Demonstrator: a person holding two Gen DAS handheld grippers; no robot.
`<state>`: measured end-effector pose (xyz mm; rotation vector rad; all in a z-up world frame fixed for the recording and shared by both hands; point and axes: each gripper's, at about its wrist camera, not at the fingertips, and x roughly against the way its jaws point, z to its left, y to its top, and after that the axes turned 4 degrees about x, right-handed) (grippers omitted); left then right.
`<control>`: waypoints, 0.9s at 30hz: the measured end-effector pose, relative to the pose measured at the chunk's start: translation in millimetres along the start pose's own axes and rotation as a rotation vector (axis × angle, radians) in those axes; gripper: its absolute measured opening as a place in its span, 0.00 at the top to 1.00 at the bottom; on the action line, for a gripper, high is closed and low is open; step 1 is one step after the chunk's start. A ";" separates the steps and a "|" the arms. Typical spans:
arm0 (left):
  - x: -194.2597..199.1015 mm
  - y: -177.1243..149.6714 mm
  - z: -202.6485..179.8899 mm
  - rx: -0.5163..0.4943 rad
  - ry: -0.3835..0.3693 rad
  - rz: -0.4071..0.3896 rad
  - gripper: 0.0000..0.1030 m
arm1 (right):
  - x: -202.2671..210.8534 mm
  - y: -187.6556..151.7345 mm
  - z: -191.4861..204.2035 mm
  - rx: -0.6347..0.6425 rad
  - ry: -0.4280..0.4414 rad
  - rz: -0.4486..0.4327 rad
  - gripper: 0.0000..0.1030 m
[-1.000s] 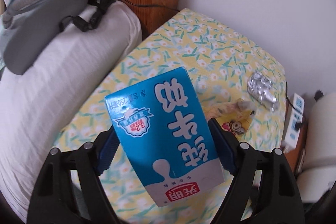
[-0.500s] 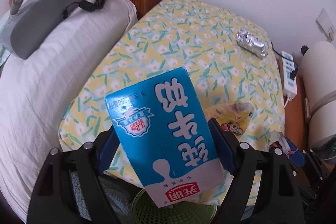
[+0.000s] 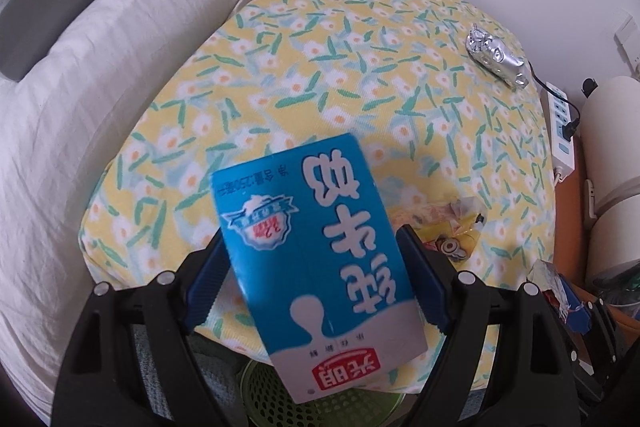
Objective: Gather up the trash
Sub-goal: 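Lift the milk carton off the table with the left tool while the right tool holds the wrapper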
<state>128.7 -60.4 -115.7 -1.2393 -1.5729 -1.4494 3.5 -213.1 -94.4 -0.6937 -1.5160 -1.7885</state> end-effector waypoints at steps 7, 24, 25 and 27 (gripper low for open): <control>3.2 4.8 4.1 0.027 -0.007 -0.002 0.18 | -1.2 -0.1 -0.9 -0.002 0.005 0.005 0.67; -5.0 16.3 22.3 0.213 -0.056 0.045 0.30 | -4.6 -3.4 -3.3 -0.012 0.014 0.012 0.67; -3.6 16.3 21.3 0.212 -0.045 0.038 0.30 | -4.5 -3.4 -3.4 -0.013 0.014 0.012 0.67; -0.9 15.9 19.5 0.200 -0.031 0.019 0.31 | -4.1 -3.9 -3.2 -0.013 0.016 0.012 0.67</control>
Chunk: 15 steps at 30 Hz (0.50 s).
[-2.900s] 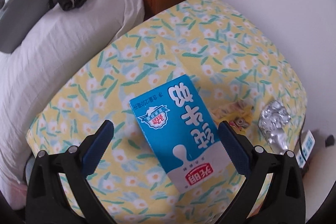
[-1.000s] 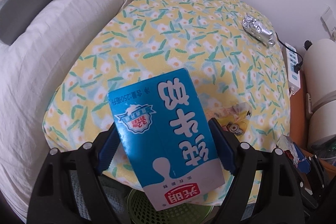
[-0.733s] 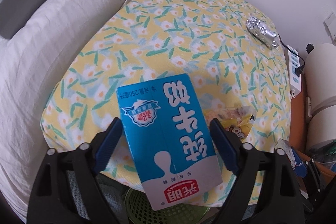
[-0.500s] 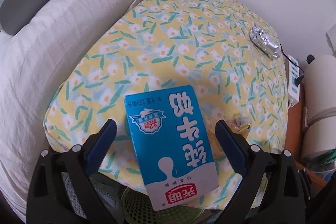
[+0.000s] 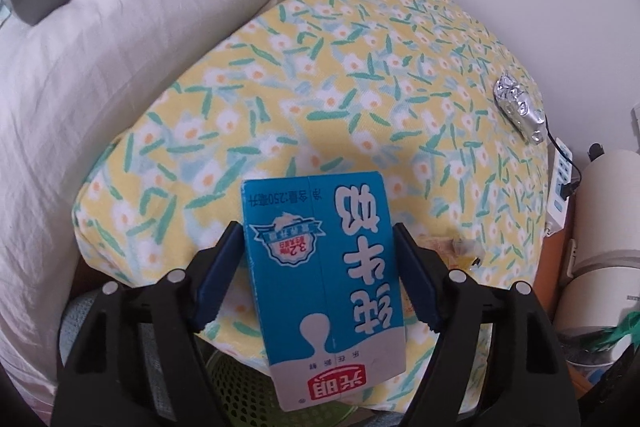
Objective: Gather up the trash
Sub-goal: 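Lift the milk carton off the table with the left tool while the right tool holds the wrapper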
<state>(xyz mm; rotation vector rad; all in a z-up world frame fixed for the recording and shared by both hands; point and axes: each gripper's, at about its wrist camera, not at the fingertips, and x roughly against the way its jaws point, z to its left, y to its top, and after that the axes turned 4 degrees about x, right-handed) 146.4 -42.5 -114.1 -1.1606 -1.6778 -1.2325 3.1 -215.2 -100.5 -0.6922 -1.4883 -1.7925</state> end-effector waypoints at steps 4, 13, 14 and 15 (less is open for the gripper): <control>5.5 0.4 -0.2 -0.006 -0.020 -0.011 0.31 | 0.0 -0.1 -0.3 0.001 0.001 -0.001 0.67; 39.1 -6.9 0.3 -0.060 -0.048 -0.088 0.32 | 4.3 1.1 3.8 0.013 -0.003 -0.014 0.67; 45.2 -9.7 1.2 -0.067 -0.057 -0.102 0.32 | 5.4 1.0 4.9 0.016 -0.003 -0.016 0.67; 51.2 -12.8 2.0 -0.076 -0.065 -0.117 0.32 | 7.3 0.4 7.1 0.024 -0.004 -0.019 0.67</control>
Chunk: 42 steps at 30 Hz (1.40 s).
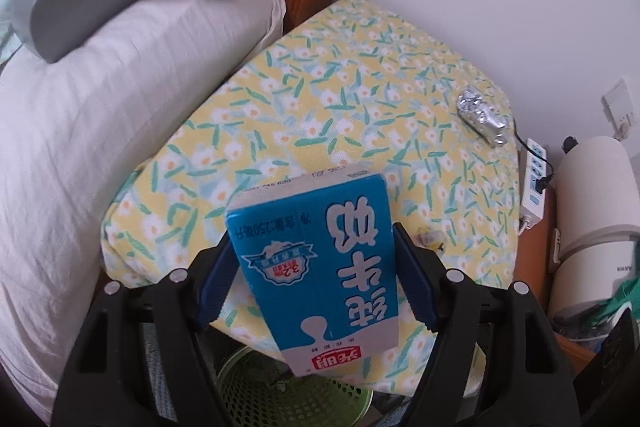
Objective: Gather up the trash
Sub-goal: 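Lift the milk carton off the table with the left tool while the right tool holds the wrapper, then carry the carton and wrapper over the basket and open both tools to drop them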
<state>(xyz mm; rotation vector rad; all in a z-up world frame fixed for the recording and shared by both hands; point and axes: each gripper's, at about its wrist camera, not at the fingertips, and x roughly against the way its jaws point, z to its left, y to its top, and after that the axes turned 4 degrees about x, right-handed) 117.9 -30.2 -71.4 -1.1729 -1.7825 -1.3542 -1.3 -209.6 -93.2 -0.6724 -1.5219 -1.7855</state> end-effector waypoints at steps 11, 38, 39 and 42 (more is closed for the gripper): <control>67.6 -41.0 5.1 -0.144 -0.069 -0.142 0.33 | 27.6 -9.4 17.4 0.047 -0.008 -0.028 0.67; 46.7 -174.3 65.0 -0.245 -0.108 0.061 0.33 | -1.8 -136.4 59.3 0.137 0.042 0.260 0.20; 43.8 -176.0 64.7 -0.248 -0.109 0.070 0.33 | 4.8 -132.6 55.7 0.132 0.029 0.243 0.19; 37.1 -180.6 62.1 -0.258 -0.110 0.089 0.33 | 17.8 -129.0 52.1 0.130 0.011 0.219 0.18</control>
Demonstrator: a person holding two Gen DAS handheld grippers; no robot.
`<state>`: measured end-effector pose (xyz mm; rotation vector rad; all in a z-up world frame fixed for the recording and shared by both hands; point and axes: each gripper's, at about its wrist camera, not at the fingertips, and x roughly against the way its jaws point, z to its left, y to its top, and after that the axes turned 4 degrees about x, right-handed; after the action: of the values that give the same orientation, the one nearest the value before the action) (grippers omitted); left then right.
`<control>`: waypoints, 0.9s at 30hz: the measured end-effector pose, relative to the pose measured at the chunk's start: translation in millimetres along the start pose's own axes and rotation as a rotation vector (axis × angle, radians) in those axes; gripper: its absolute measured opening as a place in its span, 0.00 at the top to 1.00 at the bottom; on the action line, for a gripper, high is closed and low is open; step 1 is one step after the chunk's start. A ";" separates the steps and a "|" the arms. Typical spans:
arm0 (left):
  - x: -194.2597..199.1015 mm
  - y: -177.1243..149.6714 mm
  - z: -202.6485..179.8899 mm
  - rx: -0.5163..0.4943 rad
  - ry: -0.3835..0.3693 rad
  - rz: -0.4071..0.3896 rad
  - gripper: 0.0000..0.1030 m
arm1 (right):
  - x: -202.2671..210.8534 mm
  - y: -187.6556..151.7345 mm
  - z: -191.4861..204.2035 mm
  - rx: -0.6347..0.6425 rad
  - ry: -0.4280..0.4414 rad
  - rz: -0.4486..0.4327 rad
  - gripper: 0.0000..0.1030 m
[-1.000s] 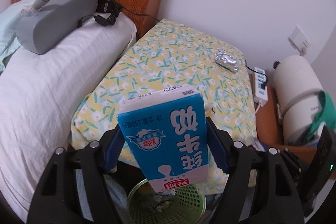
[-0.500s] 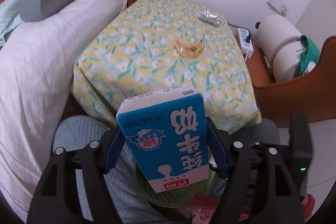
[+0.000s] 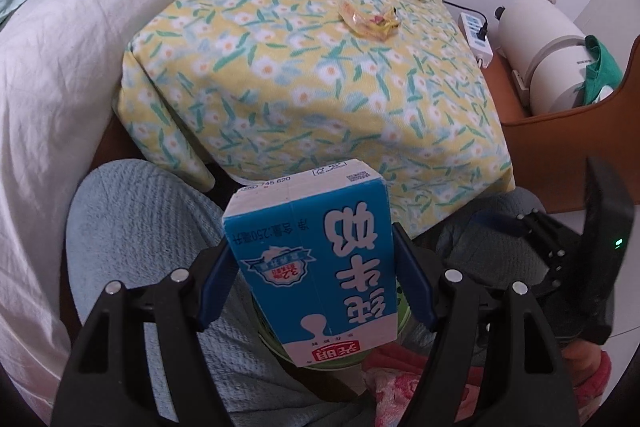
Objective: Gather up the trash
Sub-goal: 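Carry the carton and wrapper over the basket and open both tools to drop them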
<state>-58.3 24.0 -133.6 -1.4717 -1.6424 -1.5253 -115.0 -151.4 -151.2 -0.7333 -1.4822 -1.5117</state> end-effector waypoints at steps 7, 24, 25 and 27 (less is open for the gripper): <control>-22.2 -7.1 -11.5 -0.036 -0.041 0.072 0.33 | 25.6 -0.8 1.3 0.006 -0.078 -0.051 0.14; -88.8 -19.3 -49.3 -0.140 -0.108 0.206 0.18 | 42.4 -1.9 -21.5 -0.033 -0.159 -0.100 0.11; -84.5 -18.0 -47.6 -0.138 -0.093 0.188 0.17 | 42.7 -1.8 -22.0 -0.035 -0.160 -0.102 0.10; -75.8 -13.7 -42.1 -0.122 -0.064 0.151 0.17 | 42.6 -1.4 -21.9 -0.037 -0.157 -0.102 0.10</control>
<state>-59.4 -40.7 -192.9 -1.6849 -1.4582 -1.5322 -131.7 -180.6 -117.1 -0.8248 -1.6340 -1.5918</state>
